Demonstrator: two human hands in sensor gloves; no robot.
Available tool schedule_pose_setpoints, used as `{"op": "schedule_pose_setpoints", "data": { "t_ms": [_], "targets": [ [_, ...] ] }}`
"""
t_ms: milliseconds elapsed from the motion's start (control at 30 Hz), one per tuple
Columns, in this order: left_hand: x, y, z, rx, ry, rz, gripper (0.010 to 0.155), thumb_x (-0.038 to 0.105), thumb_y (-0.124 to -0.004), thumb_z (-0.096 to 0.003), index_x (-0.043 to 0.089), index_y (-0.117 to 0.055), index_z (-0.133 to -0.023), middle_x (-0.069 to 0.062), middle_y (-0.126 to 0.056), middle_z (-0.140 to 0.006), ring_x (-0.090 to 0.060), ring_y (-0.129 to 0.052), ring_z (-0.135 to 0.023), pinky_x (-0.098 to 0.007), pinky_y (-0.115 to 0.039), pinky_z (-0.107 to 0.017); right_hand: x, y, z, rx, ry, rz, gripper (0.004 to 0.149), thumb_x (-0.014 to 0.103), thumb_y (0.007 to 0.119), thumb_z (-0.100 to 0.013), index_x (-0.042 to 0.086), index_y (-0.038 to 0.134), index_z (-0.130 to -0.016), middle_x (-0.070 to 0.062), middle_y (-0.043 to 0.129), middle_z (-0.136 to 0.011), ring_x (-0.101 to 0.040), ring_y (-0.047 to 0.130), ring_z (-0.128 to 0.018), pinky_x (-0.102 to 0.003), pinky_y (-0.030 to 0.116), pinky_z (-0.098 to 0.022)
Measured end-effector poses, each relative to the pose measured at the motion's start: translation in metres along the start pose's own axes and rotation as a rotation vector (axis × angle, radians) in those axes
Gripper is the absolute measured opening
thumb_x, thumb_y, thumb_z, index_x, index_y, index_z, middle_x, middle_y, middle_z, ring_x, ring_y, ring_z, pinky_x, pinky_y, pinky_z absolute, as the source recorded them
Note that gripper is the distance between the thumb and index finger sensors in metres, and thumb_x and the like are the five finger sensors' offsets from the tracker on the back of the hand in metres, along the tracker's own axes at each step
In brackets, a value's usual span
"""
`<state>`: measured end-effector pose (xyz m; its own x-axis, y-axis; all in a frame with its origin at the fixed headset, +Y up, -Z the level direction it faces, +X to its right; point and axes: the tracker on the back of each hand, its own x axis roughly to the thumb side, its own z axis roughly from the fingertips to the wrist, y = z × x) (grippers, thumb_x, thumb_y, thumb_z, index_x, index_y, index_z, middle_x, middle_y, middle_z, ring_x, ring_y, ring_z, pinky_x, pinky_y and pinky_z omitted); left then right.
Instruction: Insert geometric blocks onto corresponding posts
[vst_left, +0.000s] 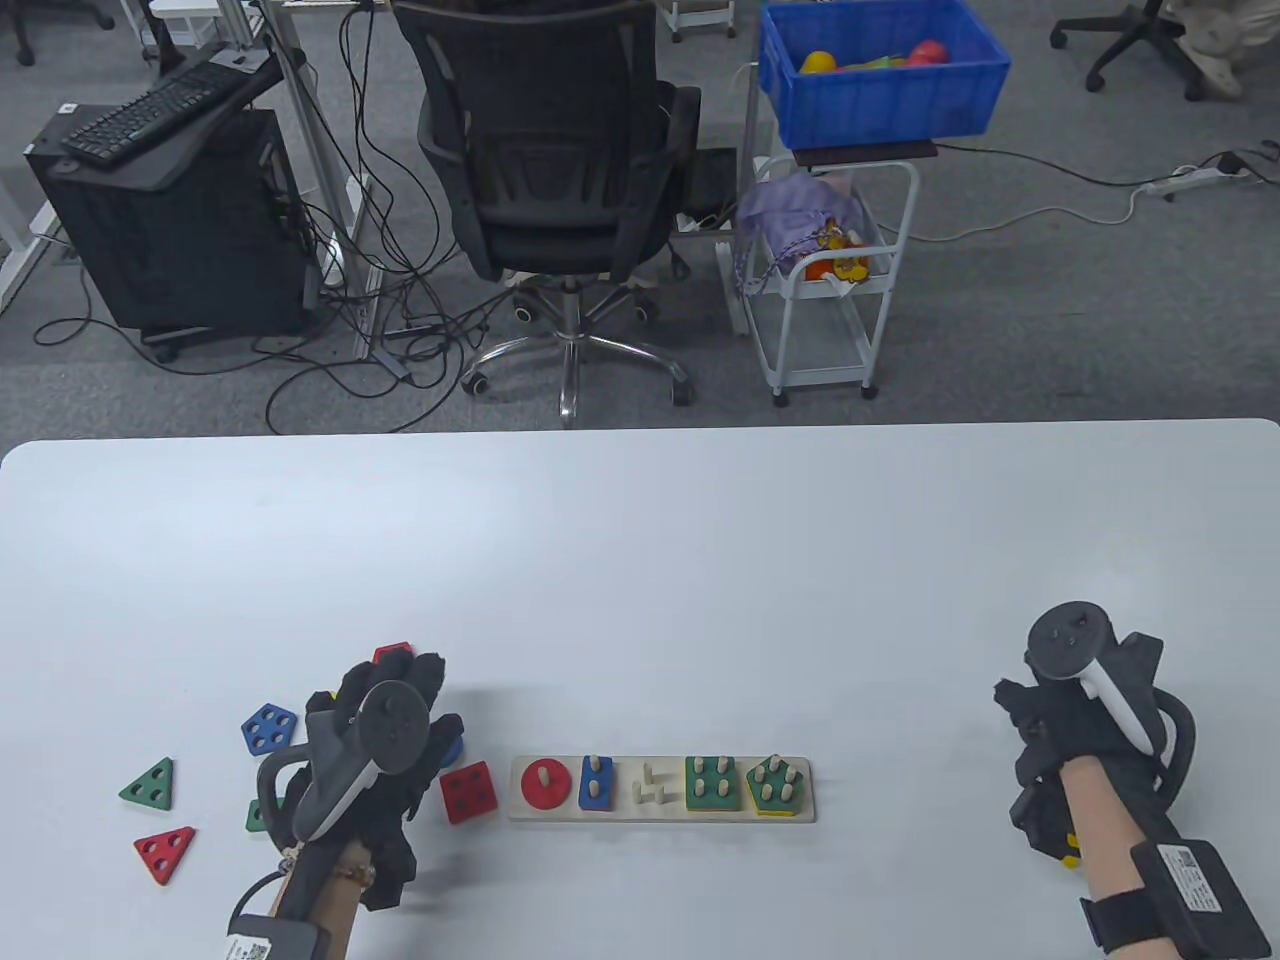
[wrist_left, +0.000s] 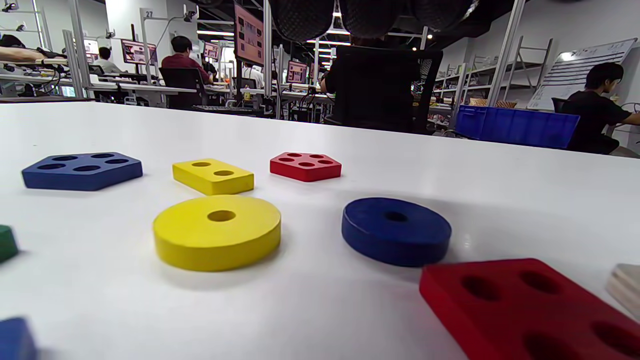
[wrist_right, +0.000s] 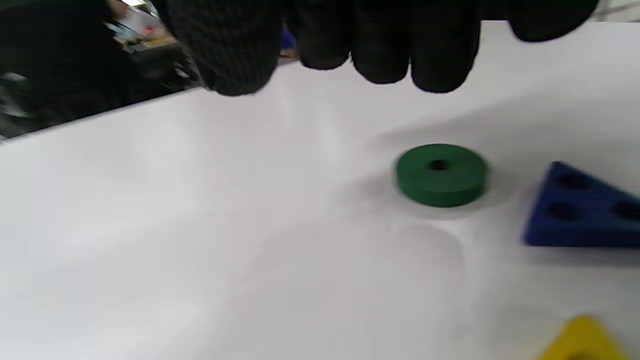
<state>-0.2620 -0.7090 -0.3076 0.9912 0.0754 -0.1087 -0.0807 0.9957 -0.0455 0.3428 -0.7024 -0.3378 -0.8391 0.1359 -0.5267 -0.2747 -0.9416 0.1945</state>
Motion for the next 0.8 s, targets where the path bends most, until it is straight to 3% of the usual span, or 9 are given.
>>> {"op": "schedule_pose_setpoints", "data": {
  "t_ms": [167,300,333,633,800],
  "targets": [
    [-0.004,0.002,0.000,-0.016,0.018,0.006,0.067,0.066,-0.064,-0.0408,0.049,-0.051,-0.105,0.017,-0.047,-0.121,-0.020,-0.053,-0.117,-0.060,-0.042,-0.083,-0.007,0.014,-0.026,0.140,0.198,0.228,0.068,0.040,0.083,-0.050,0.013,0.059,-0.107,-0.020,0.064,-0.109,-0.048,0.075,-0.091,-0.071,0.059,-0.064],
    [-0.005,0.002,0.000,-0.019,0.024,0.008,0.068,0.066,-0.064,-0.0407,0.049,-0.051,-0.105,0.016,-0.047,-0.121,-0.020,-0.053,-0.117,-0.060,-0.043,-0.083,-0.003,0.035,-0.034,0.135,0.212,0.317,0.068,0.041,0.085,-0.048,0.011,0.063,-0.104,-0.018,0.071,-0.103,-0.044,0.080,-0.088,-0.069,0.062,-0.063],
    [-0.005,0.002,0.000,-0.022,0.025,0.006,0.067,0.066,-0.064,-0.0408,0.050,-0.051,-0.105,0.016,-0.047,-0.121,-0.020,-0.053,-0.117,-0.060,-0.043,-0.083,0.000,0.037,-0.033,0.072,0.229,0.364,0.065,0.040,0.084,-0.047,0.012,0.064,-0.103,-0.016,0.074,-0.101,-0.041,0.083,-0.086,-0.067,0.064,-0.062],
    [-0.001,0.002,0.001,-0.029,0.007,0.006,0.067,0.066,-0.064,-0.0408,0.049,-0.051,-0.105,0.017,-0.047,-0.121,-0.020,-0.053,-0.117,-0.060,-0.043,-0.083,0.012,0.040,-0.029,0.007,0.199,0.450,0.061,0.041,0.087,-0.046,0.012,0.072,-0.098,-0.015,0.082,-0.094,-0.036,0.090,-0.079,-0.062,0.069,-0.061],
    [0.002,0.003,0.002,-0.036,-0.011,0.053,0.067,0.066,-0.064,-0.0409,0.050,-0.051,-0.105,0.016,-0.047,-0.122,-0.020,-0.053,-0.117,-0.060,-0.044,-0.083,0.029,0.027,-0.006,-0.046,0.044,0.372,0.061,0.041,0.087,-0.046,0.012,0.071,-0.098,-0.018,0.081,-0.094,-0.038,0.090,-0.078,-0.063,0.069,-0.059]
  ]
}}
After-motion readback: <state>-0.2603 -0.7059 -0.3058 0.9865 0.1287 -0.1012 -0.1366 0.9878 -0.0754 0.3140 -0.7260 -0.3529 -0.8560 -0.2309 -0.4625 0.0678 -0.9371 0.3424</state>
